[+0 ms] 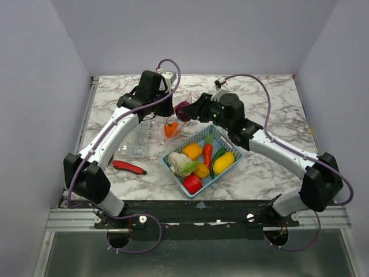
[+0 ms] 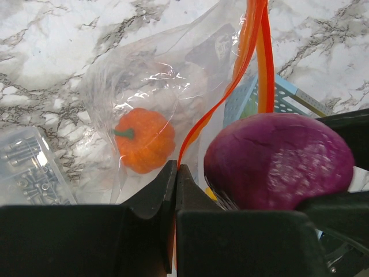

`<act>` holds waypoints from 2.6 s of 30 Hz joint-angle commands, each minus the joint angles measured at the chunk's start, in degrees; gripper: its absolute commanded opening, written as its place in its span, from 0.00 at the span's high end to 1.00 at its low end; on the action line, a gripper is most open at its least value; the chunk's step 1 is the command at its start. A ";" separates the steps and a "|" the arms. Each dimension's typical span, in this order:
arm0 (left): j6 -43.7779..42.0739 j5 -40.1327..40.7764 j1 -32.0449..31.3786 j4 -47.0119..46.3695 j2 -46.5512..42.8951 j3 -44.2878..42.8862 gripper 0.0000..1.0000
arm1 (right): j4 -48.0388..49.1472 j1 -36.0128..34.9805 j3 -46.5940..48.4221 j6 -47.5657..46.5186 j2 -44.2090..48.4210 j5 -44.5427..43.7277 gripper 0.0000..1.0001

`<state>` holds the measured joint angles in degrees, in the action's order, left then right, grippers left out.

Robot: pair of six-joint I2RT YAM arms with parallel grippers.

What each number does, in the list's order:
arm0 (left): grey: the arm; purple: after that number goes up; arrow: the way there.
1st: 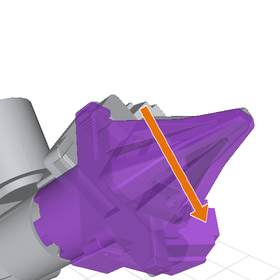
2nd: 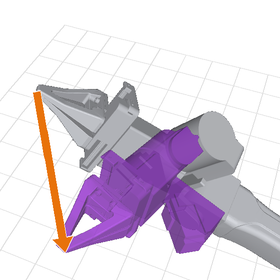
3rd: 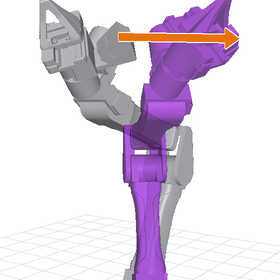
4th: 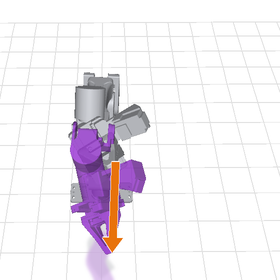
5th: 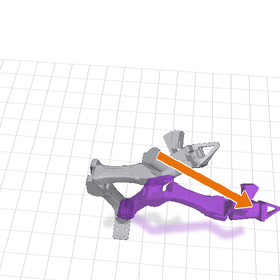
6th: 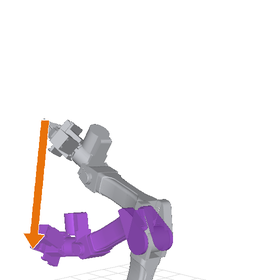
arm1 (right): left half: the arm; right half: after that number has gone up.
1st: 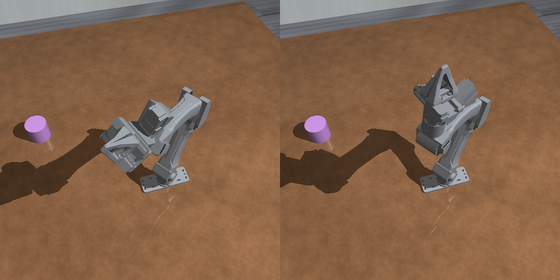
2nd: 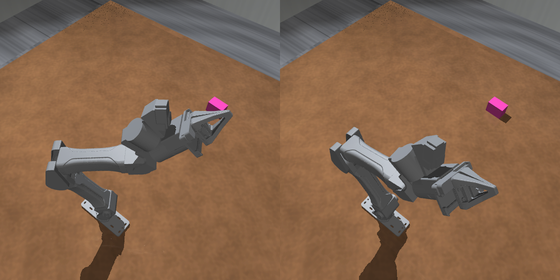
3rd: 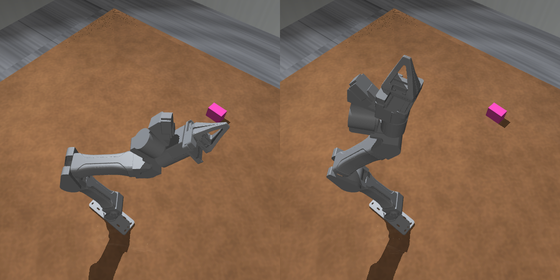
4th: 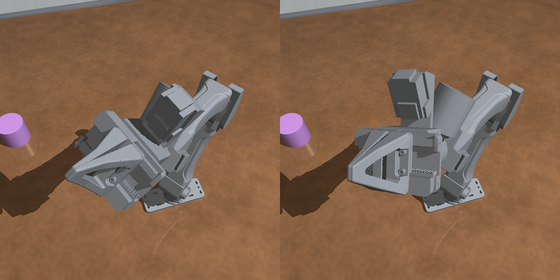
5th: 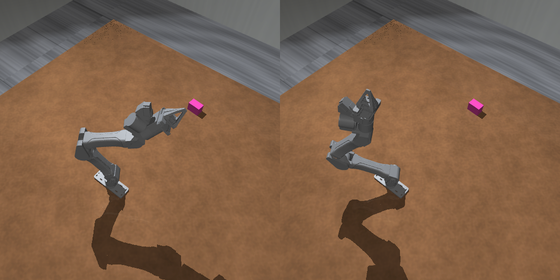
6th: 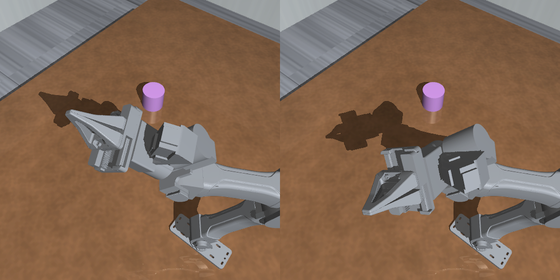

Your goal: Place the food in the zip-top bag and seal the zipper

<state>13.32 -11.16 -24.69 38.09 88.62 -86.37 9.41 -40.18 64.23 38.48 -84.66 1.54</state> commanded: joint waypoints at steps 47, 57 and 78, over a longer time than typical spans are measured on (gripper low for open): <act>1.71 -1.06 1.56 -2.85 -1.97 1.20 1.00 | -25.69 -0.33 -12.17 -6.31 16.87 -2.16 0.24; 1.97 -1.58 1.57 -2.85 -1.21 1.03 1.00 | -28.46 -0.33 -18.82 -6.48 16.81 5.51 0.34; 1.62 -1.37 1.65 -2.64 -0.68 0.85 1.00 | -21.53 -1.70 -22.17 -4.73 2.53 15.13 0.30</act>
<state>14.83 -11.29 -23.31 35.90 87.44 -85.25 -12.32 -40.84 41.80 34.50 -79.81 14.39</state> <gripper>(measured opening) 0.010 0.686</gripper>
